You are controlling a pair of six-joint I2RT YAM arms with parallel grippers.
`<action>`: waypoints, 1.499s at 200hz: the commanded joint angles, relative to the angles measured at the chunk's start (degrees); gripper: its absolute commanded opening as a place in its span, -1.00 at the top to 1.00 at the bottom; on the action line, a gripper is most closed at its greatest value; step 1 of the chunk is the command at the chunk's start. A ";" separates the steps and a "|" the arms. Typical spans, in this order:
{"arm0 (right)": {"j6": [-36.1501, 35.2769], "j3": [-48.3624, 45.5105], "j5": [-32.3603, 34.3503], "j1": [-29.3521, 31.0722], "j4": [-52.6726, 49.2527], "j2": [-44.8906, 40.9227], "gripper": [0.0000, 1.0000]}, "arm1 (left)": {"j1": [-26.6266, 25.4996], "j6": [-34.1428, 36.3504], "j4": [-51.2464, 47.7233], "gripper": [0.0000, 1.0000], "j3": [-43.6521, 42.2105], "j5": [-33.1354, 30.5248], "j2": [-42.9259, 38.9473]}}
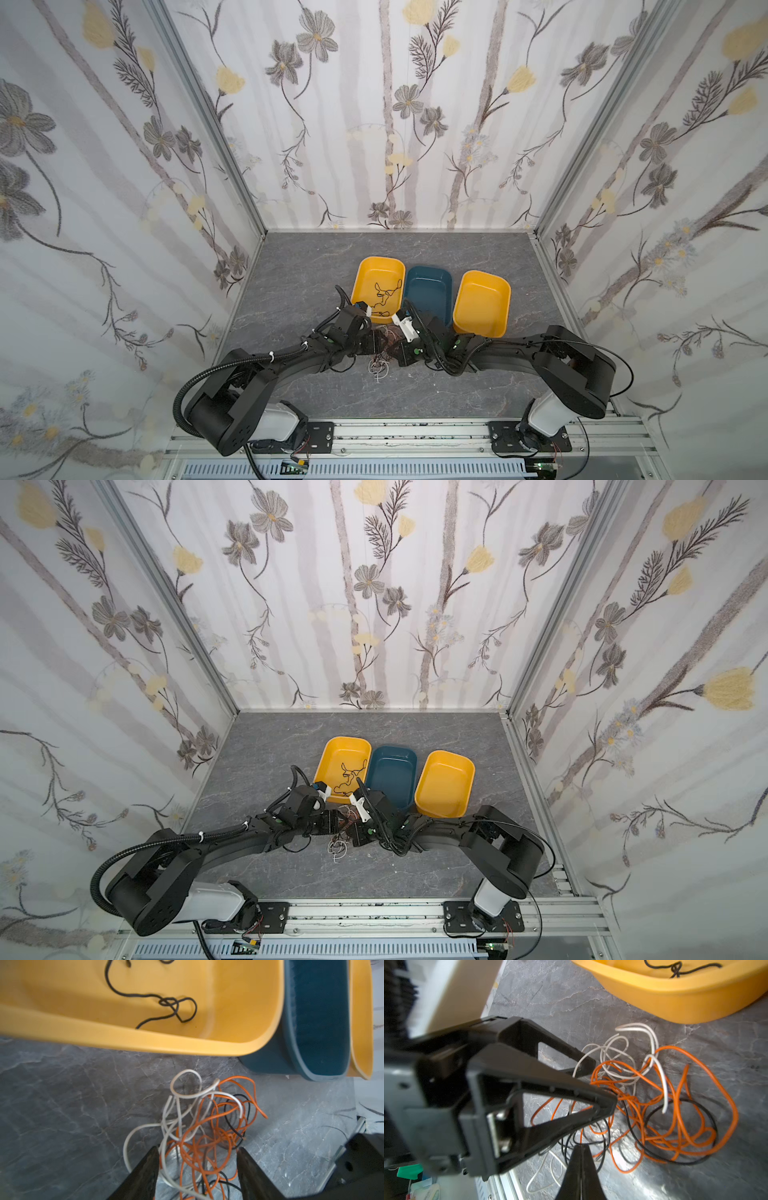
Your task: Untangle the cables
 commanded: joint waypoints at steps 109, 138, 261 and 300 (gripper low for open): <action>-10.41 4.95 5.54 3.29 -3.56 2.36 0.54 | 0.22 0.87 1.50 0.54 0.91 1.39 5.74; -11.05 6.71 6.44 3.32 -4.79 3.92 0.51 | 0.26 0.68 2.00 0.57 0.86 1.94 5.71; -11.54 8.18 4.80 5.24 -6.53 5.23 0.07 | 0.27 0.10 3.72 0.58 -0.68 2.14 5.67; -11.38 7.62 3.60 6.04 -5.84 5.66 0.06 | 0.27 0.00 3.67 0.58 -0.98 1.70 5.15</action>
